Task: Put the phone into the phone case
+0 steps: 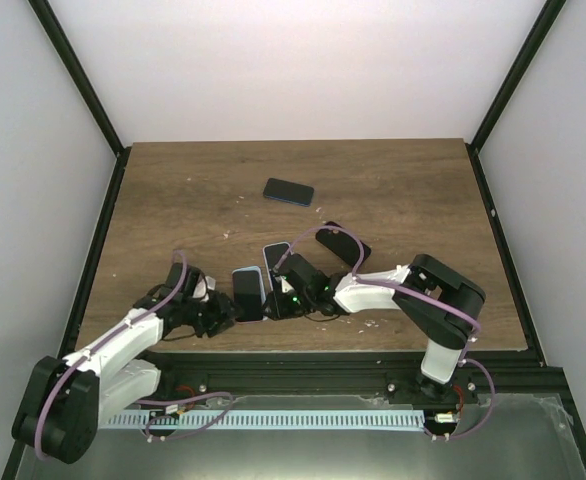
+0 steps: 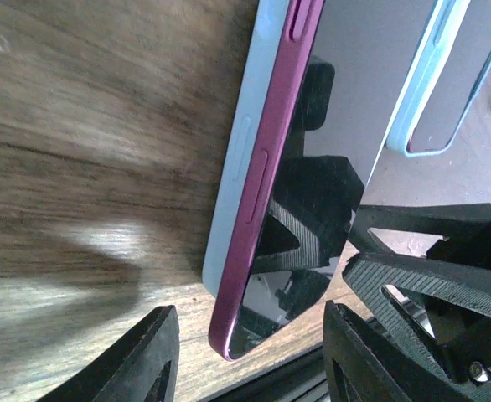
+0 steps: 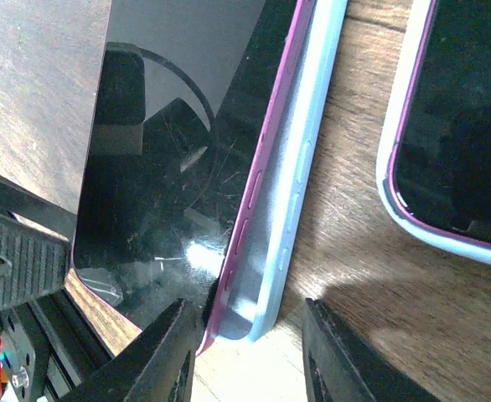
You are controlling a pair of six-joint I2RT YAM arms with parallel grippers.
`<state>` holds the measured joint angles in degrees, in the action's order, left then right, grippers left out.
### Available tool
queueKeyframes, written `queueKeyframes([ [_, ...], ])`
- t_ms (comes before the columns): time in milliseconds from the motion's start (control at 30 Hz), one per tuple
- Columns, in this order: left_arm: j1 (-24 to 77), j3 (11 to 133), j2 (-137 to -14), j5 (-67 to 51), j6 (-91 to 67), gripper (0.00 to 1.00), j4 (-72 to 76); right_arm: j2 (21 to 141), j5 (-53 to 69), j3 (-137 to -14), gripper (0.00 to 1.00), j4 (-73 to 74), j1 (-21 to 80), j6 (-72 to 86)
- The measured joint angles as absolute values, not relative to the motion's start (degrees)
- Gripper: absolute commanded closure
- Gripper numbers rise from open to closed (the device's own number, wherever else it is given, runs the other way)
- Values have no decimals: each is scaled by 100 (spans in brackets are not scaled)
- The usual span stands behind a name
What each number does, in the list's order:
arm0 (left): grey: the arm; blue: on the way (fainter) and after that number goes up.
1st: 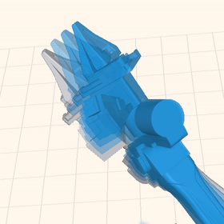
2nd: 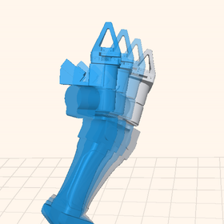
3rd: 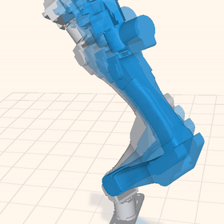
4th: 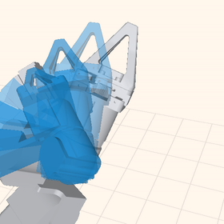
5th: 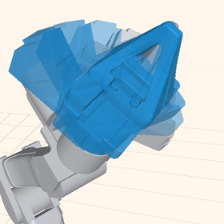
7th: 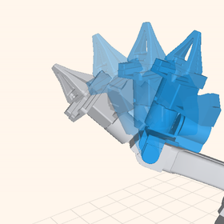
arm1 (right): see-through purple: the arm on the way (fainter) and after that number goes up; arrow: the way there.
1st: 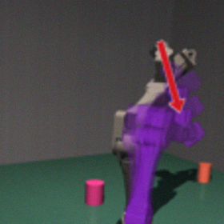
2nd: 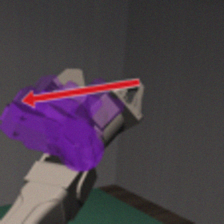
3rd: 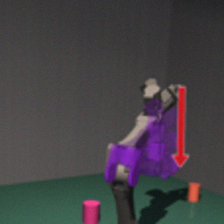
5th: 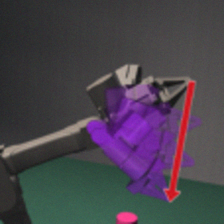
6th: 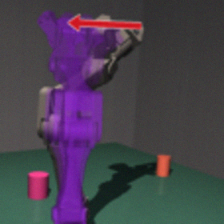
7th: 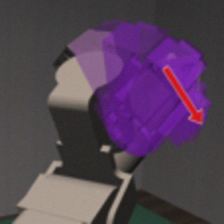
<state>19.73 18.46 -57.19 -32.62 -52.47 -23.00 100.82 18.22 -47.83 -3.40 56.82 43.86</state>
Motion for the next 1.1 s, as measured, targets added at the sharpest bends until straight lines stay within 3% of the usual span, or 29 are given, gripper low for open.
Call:
queueKeyframes([
  [200,2069,1699,-5579,-3387,-5627,65,-2001,10088,1949,-4783,66,-351,5704,4506],
  [567,2067,1636,-5680,-3291,-5894,73,-1601,10158,2014,-4783,67,-462,5793,4606],
  [833,2069,1664,-5719,-3089,-5833,76,-1640,10167,1949,-4786,70,-480,5822,4633],
  [1000,2069,1673,-5575,-2921,-5806,73,-1673,10160,1835,-4783,71,-475,5839,4685],
  [1100,2067,1695,-5505,-2856,-5804,72,-1684,10151,1800,-4783,64,-473,5852,4707],
])
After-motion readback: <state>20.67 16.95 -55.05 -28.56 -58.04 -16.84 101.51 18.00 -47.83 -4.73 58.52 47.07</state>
